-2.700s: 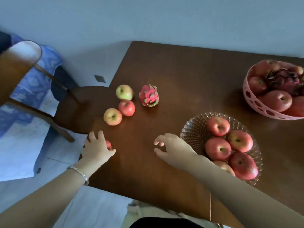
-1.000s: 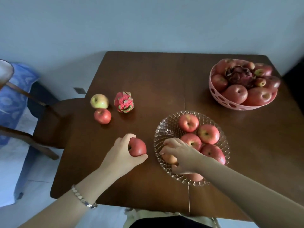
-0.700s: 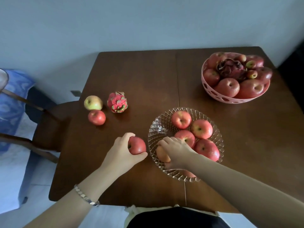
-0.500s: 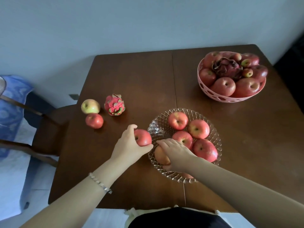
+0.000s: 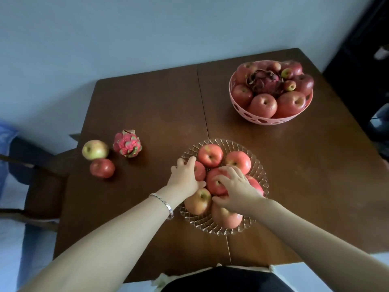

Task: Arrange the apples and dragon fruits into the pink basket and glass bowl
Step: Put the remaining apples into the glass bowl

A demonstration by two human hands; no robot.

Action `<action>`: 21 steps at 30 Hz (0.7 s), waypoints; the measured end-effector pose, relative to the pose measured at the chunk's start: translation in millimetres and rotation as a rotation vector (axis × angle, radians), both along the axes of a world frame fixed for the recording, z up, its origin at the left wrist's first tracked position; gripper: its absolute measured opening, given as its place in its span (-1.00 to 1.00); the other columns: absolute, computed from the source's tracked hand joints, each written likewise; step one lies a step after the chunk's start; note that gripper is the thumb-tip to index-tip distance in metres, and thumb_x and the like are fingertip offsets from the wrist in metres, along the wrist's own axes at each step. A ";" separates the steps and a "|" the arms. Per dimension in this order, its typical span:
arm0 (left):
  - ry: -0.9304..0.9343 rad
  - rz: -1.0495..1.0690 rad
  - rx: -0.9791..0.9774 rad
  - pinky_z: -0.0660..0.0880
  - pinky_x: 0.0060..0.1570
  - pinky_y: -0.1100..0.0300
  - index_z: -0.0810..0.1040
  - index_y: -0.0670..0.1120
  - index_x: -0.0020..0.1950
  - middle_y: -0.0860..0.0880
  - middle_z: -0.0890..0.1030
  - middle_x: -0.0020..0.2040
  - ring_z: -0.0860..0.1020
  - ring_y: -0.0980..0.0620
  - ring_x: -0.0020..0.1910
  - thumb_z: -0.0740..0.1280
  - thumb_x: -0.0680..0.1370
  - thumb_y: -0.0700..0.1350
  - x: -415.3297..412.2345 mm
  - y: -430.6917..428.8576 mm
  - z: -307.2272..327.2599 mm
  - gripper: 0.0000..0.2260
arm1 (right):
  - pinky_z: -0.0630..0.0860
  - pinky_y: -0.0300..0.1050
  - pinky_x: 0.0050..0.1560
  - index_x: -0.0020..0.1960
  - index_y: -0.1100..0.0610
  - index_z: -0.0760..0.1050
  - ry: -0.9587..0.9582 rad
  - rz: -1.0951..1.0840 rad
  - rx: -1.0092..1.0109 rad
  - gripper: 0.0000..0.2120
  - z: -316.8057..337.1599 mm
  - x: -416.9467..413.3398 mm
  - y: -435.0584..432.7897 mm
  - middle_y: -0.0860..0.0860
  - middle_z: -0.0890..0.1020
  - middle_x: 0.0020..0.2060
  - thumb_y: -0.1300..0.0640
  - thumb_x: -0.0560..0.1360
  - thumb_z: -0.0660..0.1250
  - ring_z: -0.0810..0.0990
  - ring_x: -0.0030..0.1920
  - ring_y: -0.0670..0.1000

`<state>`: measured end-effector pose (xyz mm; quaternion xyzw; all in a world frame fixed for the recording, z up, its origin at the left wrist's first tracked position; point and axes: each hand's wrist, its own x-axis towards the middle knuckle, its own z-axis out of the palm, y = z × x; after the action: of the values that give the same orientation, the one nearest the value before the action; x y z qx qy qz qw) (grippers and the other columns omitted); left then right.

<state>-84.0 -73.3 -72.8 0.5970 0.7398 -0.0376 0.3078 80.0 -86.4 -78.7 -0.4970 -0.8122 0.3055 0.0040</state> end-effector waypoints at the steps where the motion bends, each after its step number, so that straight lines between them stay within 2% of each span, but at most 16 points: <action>1: -0.013 0.000 -0.017 0.36 0.22 -0.06 0.09 0.05 0.46 -0.16 0.15 0.44 0.20 -0.23 0.37 0.36 0.48 0.07 -0.5 0.3 -0.5 -0.35 | 0.13 0.00 0.42 0.30 0.07 0.42 0.007 -0.013 -0.002 -0.53 -0.8 -0.5 1.1 0.05 0.28 0.38 -0.03 0.42 0.33 0.10 0.45 0.11; 5: -0.111 0.036 -0.041 0.29 0.31 -0.02 0.02 0.11 0.51 -0.13 0.08 0.47 0.12 -0.21 0.41 0.21 0.56 0.07 -3.5 -3.7 -2.2 -0.42 | 0.24 0.09 0.39 0.26 0.20 0.46 0.111 -0.119 0.088 -0.55 -3.6 -7.5 23.2 0.19 0.42 0.29 0.08 0.41 0.28 0.29 0.36 0.23; 7: -0.115 0.025 0.000 0.24 0.36 0.00 0.00 0.06 0.53 -0.12 0.08 0.48 0.10 -0.20 0.41 0.19 0.57 0.03 -1.8 -9.1 -3.5 -0.41 | 0.23 0.01 0.38 0.35 0.13 0.39 0.117 -0.179 0.095 -0.53 -0.6 -15.9 44.2 0.16 0.38 0.33 0.12 0.45 0.32 0.27 0.39 0.20; 9: -0.115 0.049 0.066 0.17 0.40 0.01 0.01 -0.03 0.53 -0.12 0.12 0.48 0.10 -0.19 0.42 0.20 0.57 0.01 -0.1 -12.1 -3.8 -0.40 | 0.26 0.00 0.36 0.43 -0.01 0.25 0.047 -0.175 0.010 -0.46 1.4 -27.8 64.2 0.14 0.32 0.37 0.02 0.48 0.30 0.25 0.40 0.17; 11: -0.110 0.071 0.111 0.15 0.42 0.03 0.04 -0.10 0.51 -0.11 0.16 0.47 0.13 -0.17 0.42 0.23 0.56 0.00 1.8 -12.8 -4.3 -0.40 | 0.32 0.04 0.31 0.46 -0.08 0.16 -0.088 -0.127 -0.051 -0.42 -1.0 -36.2 78.6 0.17 0.31 0.37 -0.07 0.49 0.27 0.32 0.36 0.21; 13: -0.125 0.098 0.118 0.18 0.42 0.03 0.06 -0.10 0.50 -0.12 0.15 0.47 0.13 -0.16 0.43 0.24 0.55 0.00 1.1 -13.6 -6.8 -0.40 | 0.39 0.06 0.23 0.45 -0.11 0.16 -0.178 -0.080 -0.076 -0.43 -1.3 -42.6 87.2 0.18 0.33 0.33 -0.13 0.49 0.25 0.43 0.27 0.24; 15: -0.158 0.145 0.114 0.27 0.39 0.02 0.07 -0.05 0.49 -0.15 0.12 0.46 0.12 -0.16 0.44 0.26 0.55 0.00 2.5 -15.7 -9.7 -0.41 | 0.47 0.04 0.15 0.42 -0.14 0.21 -0.163 -0.083 -0.127 -0.44 1.2 -41.3 93.3 0.17 0.33 0.30 -0.15 0.46 0.29 0.51 0.16 0.23; 18: -0.185 0.193 0.148 0.40 0.30 0.02 0.10 0.02 0.48 -0.15 0.09 0.43 0.17 -0.13 0.43 0.28 0.54 0.00 3.6 -17.8 -12.9 -0.43 | 0.50 -0.03 0.04 0.37 -0.13 0.27 -0.099 -0.175 -0.165 -0.45 1.6 -36.8 99.6 0.16 0.35 0.23 -0.16 0.43 0.31 0.54 0.05 0.20; 21: -0.221 0.179 0.197 0.45 0.24 0.05 0.11 0.03 0.48 -0.07 0.13 0.43 0.30 -0.09 0.38 0.30 0.53 0.02 1.5 -18.4 -15.5 -0.42 | 0.50 -0.07 -0.07 0.33 -0.10 0.30 -0.100 -0.310 -0.138 -0.48 -0.9 -35.4 99.9 0.15 0.39 0.16 -0.19 0.42 0.29 0.54 -0.07 0.17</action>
<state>-82.5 -91.7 -88.3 0.5565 0.7518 0.1287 0.3295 44.6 13.5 -79.7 -0.6299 -0.7022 0.3310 -0.0237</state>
